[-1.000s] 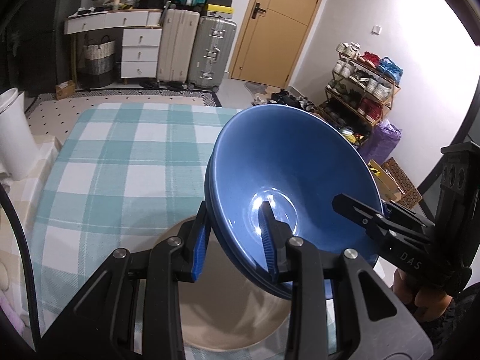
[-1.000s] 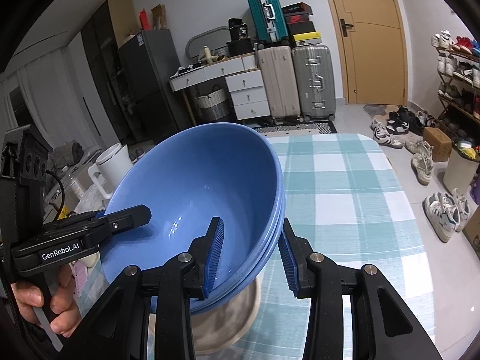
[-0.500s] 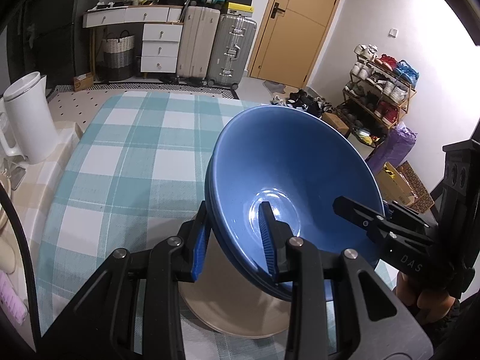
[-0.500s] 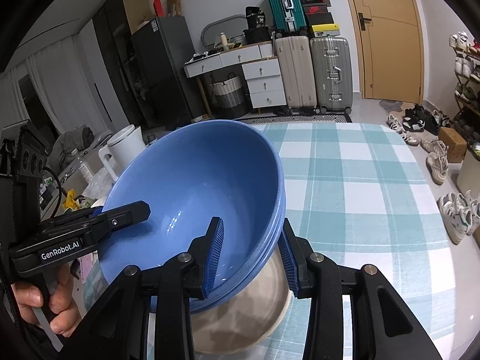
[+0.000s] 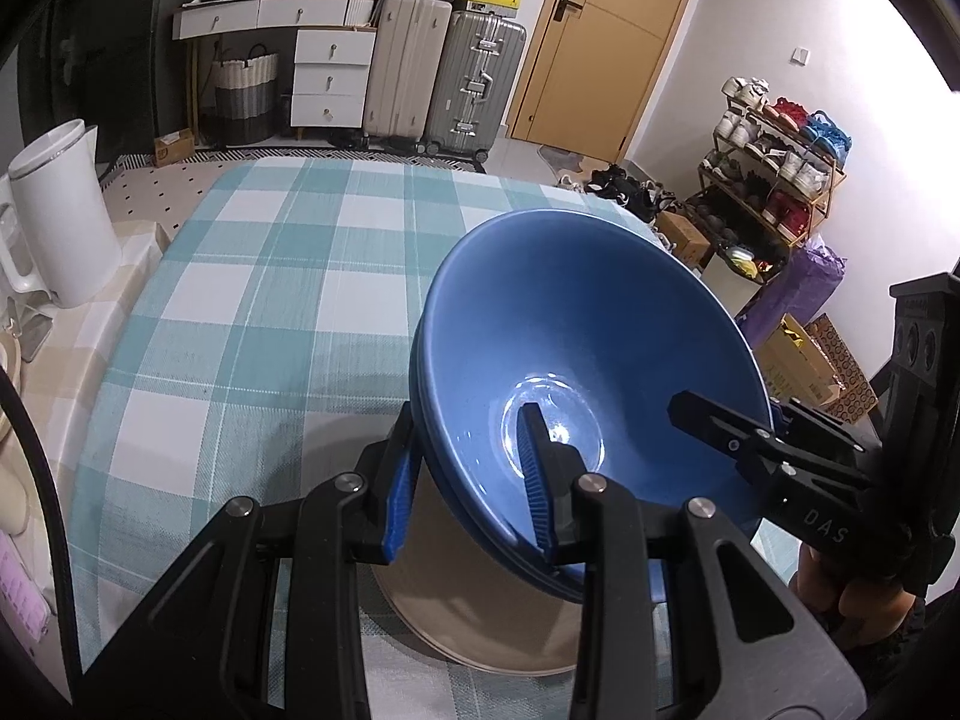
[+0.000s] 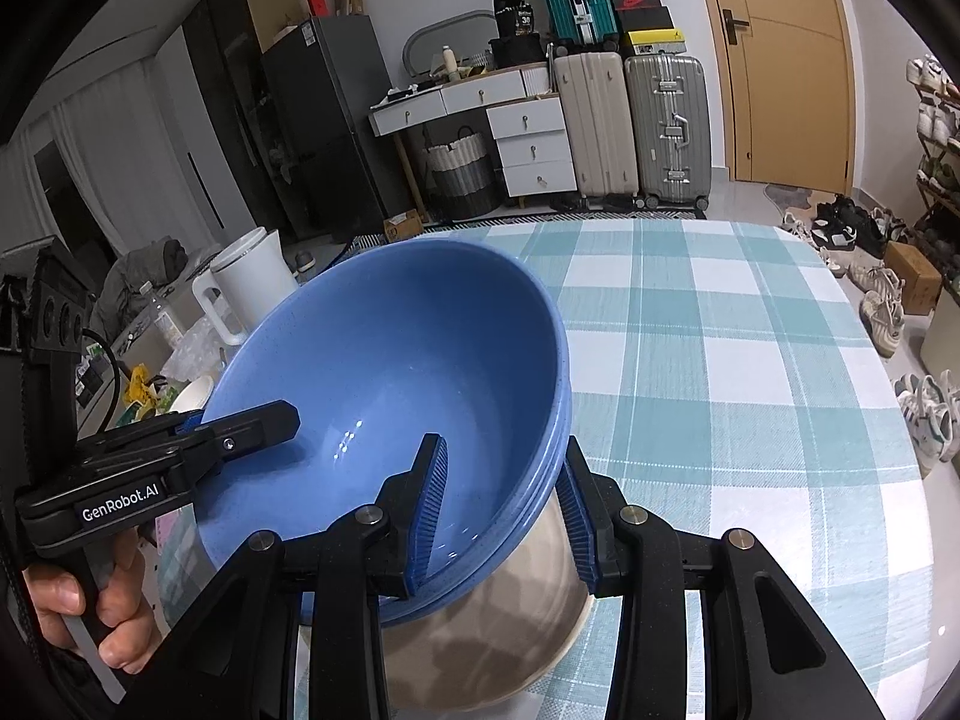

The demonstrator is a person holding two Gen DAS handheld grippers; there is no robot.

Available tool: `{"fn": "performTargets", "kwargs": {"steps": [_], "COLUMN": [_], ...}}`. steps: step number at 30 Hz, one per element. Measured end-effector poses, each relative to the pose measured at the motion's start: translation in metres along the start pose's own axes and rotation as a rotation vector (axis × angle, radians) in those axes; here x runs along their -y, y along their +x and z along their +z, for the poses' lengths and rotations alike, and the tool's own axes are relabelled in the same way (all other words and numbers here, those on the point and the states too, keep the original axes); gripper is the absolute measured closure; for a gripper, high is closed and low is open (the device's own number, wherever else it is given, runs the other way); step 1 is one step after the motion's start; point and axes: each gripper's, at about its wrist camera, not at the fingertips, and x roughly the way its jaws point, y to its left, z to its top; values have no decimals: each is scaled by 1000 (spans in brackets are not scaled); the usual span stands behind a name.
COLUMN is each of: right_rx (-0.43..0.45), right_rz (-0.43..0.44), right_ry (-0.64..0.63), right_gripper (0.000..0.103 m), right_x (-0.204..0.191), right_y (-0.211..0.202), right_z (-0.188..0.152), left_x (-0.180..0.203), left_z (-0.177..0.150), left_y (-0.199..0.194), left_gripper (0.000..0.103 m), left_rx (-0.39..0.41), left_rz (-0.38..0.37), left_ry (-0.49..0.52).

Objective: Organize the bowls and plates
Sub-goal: 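Lower the nested blue bowls onto the cream plates with both tools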

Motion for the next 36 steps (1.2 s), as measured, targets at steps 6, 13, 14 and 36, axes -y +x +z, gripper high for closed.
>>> {"fn": "performTargets", "kwargs": {"steps": [6,13,14,36], "right_rx": [-16,-30,-31,-35], "right_rz": [-4,-13,-13,-35], "right_ry": [0,-5,-3,-5], "right_gripper": [65,65,65,65], "right_x": [1,1,1,9], "right_y": [7,13,13,25], "right_z": [-3,-4,-4,-4], "left_x": [-7,-14,-15,-17], "left_z": [-3,-5,-6,-1], "left_y": [12,26,27,42], "left_gripper": [75,75,75,75], "left_rx": [-16,-36,-39,-48], "left_rz": [5,7,7,11], "left_ry": [0,-6,-7,-4]}}
